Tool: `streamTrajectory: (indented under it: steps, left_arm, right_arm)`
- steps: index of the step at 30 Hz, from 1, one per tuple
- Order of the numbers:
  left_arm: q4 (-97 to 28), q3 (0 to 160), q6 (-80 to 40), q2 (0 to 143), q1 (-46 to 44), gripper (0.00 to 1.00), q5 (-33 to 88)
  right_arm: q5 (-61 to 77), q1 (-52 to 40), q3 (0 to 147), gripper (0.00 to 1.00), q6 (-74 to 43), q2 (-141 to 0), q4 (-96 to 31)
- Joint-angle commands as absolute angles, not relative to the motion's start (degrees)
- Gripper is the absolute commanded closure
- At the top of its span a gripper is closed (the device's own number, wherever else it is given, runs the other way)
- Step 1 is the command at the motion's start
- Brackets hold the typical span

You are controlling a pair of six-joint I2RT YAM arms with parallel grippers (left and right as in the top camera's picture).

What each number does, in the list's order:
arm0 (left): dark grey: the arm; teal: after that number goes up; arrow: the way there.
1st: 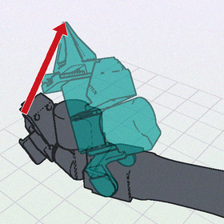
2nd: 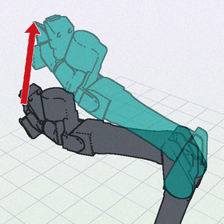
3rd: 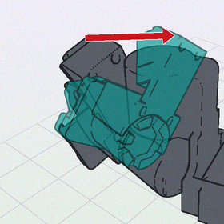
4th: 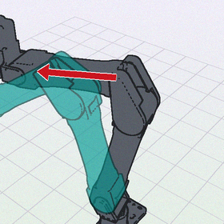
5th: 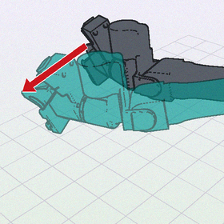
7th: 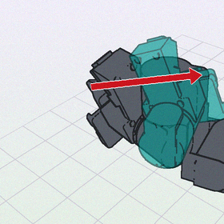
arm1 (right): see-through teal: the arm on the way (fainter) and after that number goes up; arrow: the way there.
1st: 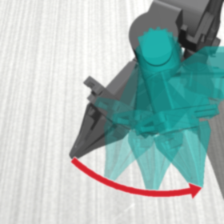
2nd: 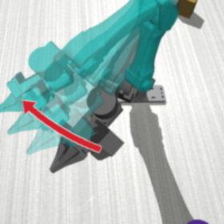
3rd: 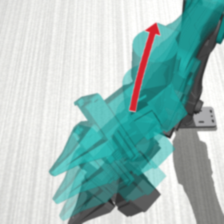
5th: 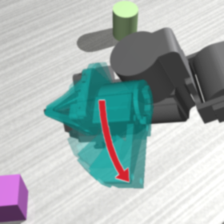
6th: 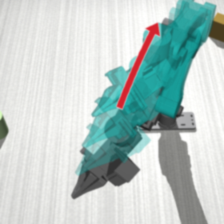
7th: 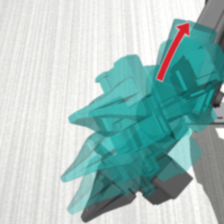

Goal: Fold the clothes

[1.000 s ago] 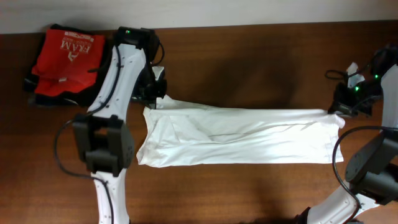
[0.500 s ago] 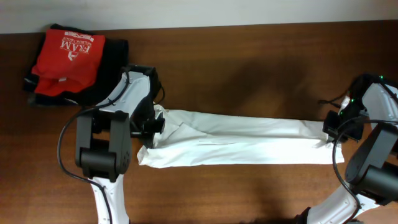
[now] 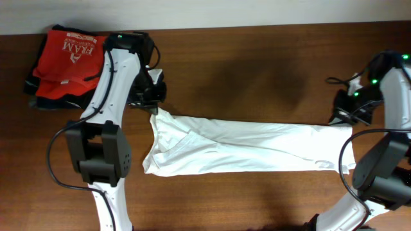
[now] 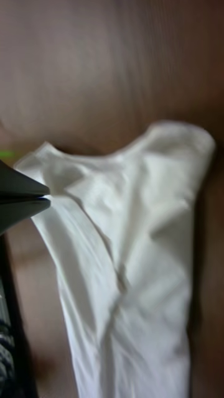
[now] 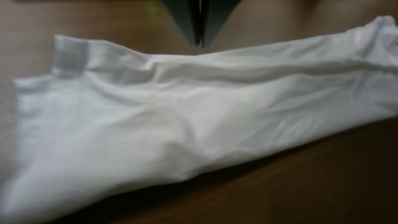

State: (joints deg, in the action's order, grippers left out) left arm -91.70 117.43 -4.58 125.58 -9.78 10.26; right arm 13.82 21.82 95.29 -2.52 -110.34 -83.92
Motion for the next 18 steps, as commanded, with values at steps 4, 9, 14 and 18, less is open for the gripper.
streamTrajectory:
  steps: [4,9,14,18]
  left_arm:
    - [-79.4,99.1,-4.7,125.7,-20.2,1.0,14.4]
    - [-68.8,82.6,-4.8,125.7,-20.6,1.0,14.0]
    - [-73.4,96.4,-4.1,120.5,-15.7,0.99,12.5]
    - [-75.8,105.8,-5.6,113.6,-15.6,0.93,12.3]
  right_arm:
    - [15.9,19.4,74.7,0.96,-1.8,-110.0,-72.3]
    - [9.1,19.5,63.7,0.96,-8.8,-110.0,-61.8]
    - [12.2,19.6,79.7,0.8,-6.9,-110.0,-72.1]
    - [6.7,20.4,87.0,0.53,-6.0,-110.0,-74.7]
